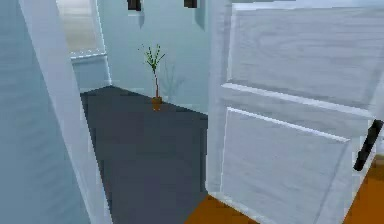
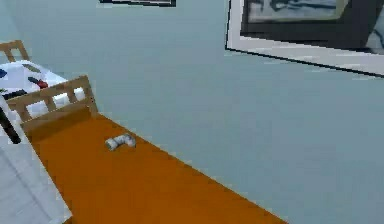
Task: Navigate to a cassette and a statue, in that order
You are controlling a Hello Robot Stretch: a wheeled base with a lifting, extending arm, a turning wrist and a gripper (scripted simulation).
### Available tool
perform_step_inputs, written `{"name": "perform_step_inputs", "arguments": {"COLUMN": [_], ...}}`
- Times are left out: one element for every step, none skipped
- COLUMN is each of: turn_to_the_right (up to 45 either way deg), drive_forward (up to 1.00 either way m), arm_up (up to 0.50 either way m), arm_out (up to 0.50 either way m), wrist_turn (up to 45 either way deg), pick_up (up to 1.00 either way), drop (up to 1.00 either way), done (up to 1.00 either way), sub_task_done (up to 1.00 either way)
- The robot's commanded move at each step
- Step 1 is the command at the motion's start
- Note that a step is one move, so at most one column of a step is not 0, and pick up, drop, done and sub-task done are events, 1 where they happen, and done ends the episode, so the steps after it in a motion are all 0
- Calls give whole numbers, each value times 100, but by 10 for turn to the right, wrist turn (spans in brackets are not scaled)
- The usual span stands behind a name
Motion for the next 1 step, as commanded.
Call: {"name": "perform_step_inputs", "arguments": {"turn_to_the_right": [0], "drive_forward": [75], "arm_up": [0], "arm_out": [0], "wrist_turn": [0], "pick_up": [0], "drop": [0], "done": [0], "sub_task_done": [0]}}
